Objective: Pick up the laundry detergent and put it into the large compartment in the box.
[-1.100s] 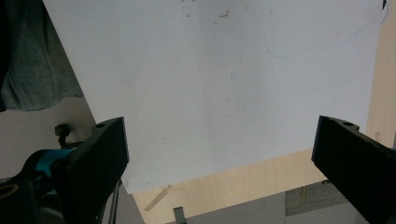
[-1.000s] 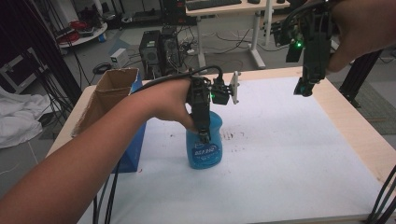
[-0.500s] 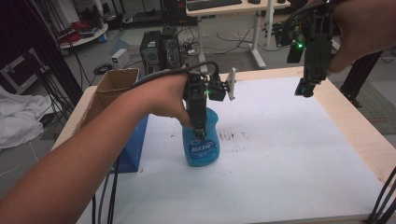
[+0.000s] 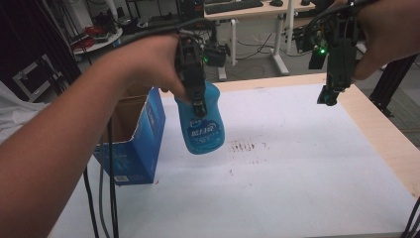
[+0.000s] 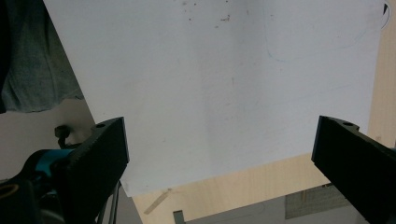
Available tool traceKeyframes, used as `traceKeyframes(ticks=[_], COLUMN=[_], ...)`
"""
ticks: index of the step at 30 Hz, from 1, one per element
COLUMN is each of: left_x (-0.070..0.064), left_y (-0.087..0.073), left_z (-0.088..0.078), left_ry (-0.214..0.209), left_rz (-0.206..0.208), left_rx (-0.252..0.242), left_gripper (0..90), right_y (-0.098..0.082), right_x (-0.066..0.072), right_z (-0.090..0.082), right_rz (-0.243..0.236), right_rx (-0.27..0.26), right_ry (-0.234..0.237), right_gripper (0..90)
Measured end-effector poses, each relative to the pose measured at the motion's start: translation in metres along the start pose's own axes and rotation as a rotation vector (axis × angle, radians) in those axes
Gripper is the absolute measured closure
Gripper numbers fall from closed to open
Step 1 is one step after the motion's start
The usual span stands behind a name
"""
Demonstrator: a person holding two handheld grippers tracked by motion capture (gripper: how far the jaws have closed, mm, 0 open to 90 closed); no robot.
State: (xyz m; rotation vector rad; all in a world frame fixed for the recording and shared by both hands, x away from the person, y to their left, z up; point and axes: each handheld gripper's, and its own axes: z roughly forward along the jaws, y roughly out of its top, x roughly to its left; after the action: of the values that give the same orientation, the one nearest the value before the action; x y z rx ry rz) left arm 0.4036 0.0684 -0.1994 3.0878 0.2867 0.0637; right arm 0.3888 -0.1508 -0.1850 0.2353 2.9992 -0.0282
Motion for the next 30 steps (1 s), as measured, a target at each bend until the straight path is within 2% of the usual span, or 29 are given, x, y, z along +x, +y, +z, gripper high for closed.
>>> traceKeyframes(ticks=[5, 11, 17, 25, 26, 28, 29, 30], left_x=[0.007, 0.019, 0.028, 0.043, 0.043, 0.048, 0.051, 0.051], left_y=[-0.011, -0.028, -0.047, -0.079, -0.079, -0.093, -0.103, -0.103], left_z=[-0.026, -0.051, -0.074, -0.091, -0.091, -0.093, -0.094, -0.094], left_ry=[-0.001, -0.028, -0.009, -0.016, -0.016, -0.024, -0.021, -0.021], left_rz=[-0.056, -0.124, -0.199, -0.313, -0.313, -0.37, -0.415, -0.415], left_rx=[0.0, 0.011, 0.0, -0.018, -0.018, -0.013, -0.008, -0.008], left_gripper=[36.7, 36.7, 36.7, 36.6, 36.6, 36.6, 36.6, 36.6], right_y=[0.0, 0.001, 0.003, 0.008, 0.008, 0.01, 0.011, 0.011], right_x=[0.0, 0.0, 0.0, -0.003, -0.003, -0.004, -0.005, -0.005], right_z=[-0.001, -0.001, -0.002, 0.0, 0.0, 0.001, 0.002, 0.002], right_rz=[-0.004, -0.012, -0.014, -0.022, -0.022, -0.018, -0.019, -0.019], right_rx=[0.001, 0.003, 0.001, 0.006, 0.006, 0.01, 0.008, 0.008], right_ry=[-0.001, -0.002, -0.002, 0.005, 0.005, 0.006, 0.008, 0.008], right_gripper=[2.9, 2.9, 2.9, 2.9, 2.9, 2.9, 2.9, 2.9])
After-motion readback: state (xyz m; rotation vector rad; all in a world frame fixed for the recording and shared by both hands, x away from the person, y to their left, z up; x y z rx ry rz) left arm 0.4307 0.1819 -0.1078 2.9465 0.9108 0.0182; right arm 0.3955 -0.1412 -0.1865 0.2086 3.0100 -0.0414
